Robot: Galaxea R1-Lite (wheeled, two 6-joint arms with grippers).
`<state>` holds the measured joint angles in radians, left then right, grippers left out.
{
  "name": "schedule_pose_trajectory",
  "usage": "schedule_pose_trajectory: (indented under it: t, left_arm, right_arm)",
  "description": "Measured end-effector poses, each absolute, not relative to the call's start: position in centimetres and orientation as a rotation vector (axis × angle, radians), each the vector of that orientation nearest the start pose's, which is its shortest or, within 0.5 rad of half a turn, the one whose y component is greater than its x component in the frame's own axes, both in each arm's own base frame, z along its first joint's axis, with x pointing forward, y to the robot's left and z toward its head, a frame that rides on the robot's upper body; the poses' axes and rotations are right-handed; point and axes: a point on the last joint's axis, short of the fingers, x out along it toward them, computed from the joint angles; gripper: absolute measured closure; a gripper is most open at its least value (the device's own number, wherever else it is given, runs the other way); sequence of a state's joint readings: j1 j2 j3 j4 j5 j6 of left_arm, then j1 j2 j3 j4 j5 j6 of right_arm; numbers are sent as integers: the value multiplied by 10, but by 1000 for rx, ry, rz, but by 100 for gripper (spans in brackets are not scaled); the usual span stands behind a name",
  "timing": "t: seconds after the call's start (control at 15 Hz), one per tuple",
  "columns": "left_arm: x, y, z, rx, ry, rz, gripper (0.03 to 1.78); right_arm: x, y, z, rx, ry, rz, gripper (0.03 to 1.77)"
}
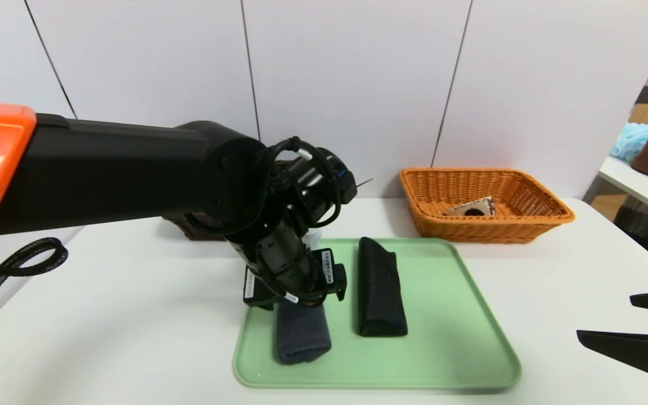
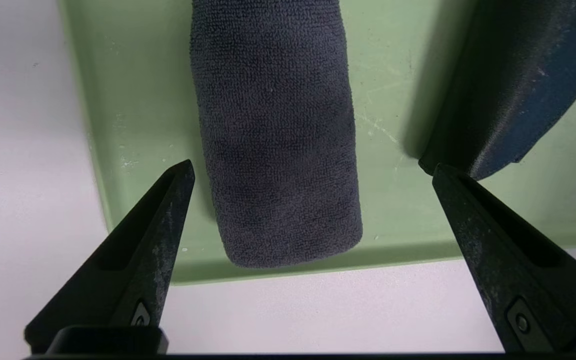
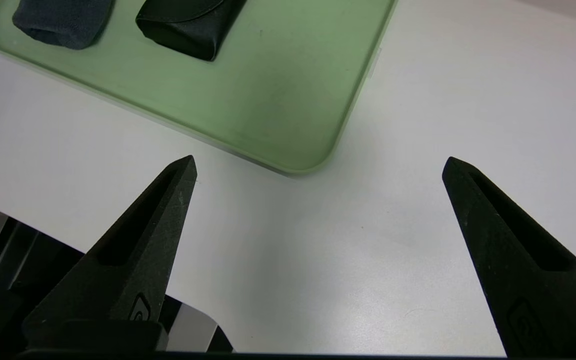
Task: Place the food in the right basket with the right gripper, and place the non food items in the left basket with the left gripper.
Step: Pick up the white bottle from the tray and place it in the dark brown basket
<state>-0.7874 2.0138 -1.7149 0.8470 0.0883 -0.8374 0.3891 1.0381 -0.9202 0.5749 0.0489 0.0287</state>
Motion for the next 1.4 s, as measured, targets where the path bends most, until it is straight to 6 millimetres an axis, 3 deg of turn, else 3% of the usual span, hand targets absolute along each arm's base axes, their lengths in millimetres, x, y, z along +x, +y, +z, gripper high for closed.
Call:
schedule_pose_trajectory:
  t: [0.47, 0.8, 1.4]
  left_arm:
    - [266, -260, 180, -228, 1226, -110, 12]
    - [270, -258, 179, -233, 1230, -98, 12]
    - [253, -244, 218, -279, 1134, -161, 12]
  right_arm:
    - [100, 42, 247, -89, 696, 416, 11]
    - [100, 43, 247, -92, 697, 418, 11]
    - [103, 44, 245, -94, 695, 421, 11]
